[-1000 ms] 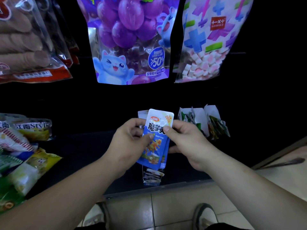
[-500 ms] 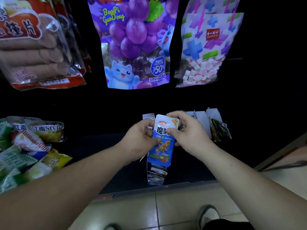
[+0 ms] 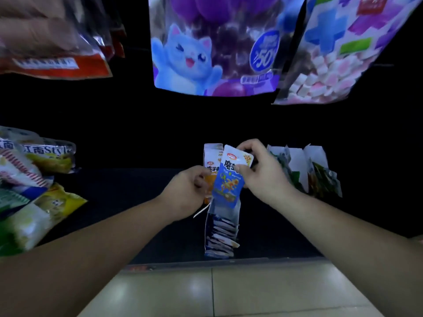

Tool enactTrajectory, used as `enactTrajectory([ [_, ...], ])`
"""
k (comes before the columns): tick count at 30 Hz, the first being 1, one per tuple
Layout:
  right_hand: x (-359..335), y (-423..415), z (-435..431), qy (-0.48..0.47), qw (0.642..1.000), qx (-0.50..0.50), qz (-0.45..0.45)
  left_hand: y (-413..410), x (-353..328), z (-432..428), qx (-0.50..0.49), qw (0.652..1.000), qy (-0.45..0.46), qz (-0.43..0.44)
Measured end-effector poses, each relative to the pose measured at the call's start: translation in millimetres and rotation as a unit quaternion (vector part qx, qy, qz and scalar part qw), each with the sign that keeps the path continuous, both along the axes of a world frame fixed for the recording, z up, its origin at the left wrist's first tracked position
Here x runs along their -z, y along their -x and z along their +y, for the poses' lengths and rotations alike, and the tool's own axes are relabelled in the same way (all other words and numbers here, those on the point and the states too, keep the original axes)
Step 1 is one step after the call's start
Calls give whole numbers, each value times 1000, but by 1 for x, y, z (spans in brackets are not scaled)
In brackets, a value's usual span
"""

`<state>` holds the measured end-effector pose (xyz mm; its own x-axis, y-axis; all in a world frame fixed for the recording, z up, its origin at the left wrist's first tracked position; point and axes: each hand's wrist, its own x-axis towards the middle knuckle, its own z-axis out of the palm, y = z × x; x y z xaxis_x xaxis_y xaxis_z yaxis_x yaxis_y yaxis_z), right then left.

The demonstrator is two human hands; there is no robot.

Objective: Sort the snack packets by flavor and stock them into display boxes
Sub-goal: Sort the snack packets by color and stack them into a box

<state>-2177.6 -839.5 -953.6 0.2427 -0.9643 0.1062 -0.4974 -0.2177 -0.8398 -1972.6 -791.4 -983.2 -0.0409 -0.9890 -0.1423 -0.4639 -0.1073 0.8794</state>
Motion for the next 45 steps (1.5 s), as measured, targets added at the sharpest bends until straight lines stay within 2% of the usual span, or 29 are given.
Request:
enactTrajectory([
  [7, 85, 13, -5, 9, 995, -74, 64, 12, 77, -3, -60, 997, -17, 35],
  [12, 132, 18, -2, 38, 987, -45, 148, 24, 94, 16, -124, 984, -60, 111],
  [16, 148, 25, -4, 49, 995, 6, 92, 26, 95, 22, -147, 974, -91, 148],
  [17, 149, 27, -2, 47, 996, 22, 75, 23, 95, 22, -135, 977, -89, 138],
  [19, 151, 31, 3, 22, 996, 56, 61, 12, 98, 21, -52, 992, -90, 73],
  [22, 151, 37, 19, -102, 991, 84, 0, -2, 97, 26, 84, 987, -139, -13],
  [25, 142, 40, 42, -187, 973, 100, -86, -3, 89, 35, 126, 979, -161, -13],
  [29, 132, 43, 68, -265, 952, 36, -152, -7, 79, 40, 133, 976, -171, -7],
  [32, 135, 46, 77, -331, 928, -69, -154, -6, 79, 44, 164, 972, -169, -19],
  [34, 138, 45, 76, -322, 925, -143, -139, -3, 84, 45, 157, 976, -151, 5],
  [36, 138, 42, 70, -318, 925, -158, -136, -1, 92, 40, 110, 985, -133, 29],
  [39, 143, 37, 59, -303, 933, -108, -158, 7, 109, 29, -11, 992, -118, 44],
  [41, 151, 33, 55, -277, 949, -18, -148, 21, 120, 27, -69, 992, -104, 32],
  [43, 156, 27, 54, -249, 958, 68, -129, 30, 129, 30, -79, 995, -55, 13],
  [45, 161, 23, 57, -224, 963, 112, -102, 31, 136, 36, -47, 997, -7, -53],
])
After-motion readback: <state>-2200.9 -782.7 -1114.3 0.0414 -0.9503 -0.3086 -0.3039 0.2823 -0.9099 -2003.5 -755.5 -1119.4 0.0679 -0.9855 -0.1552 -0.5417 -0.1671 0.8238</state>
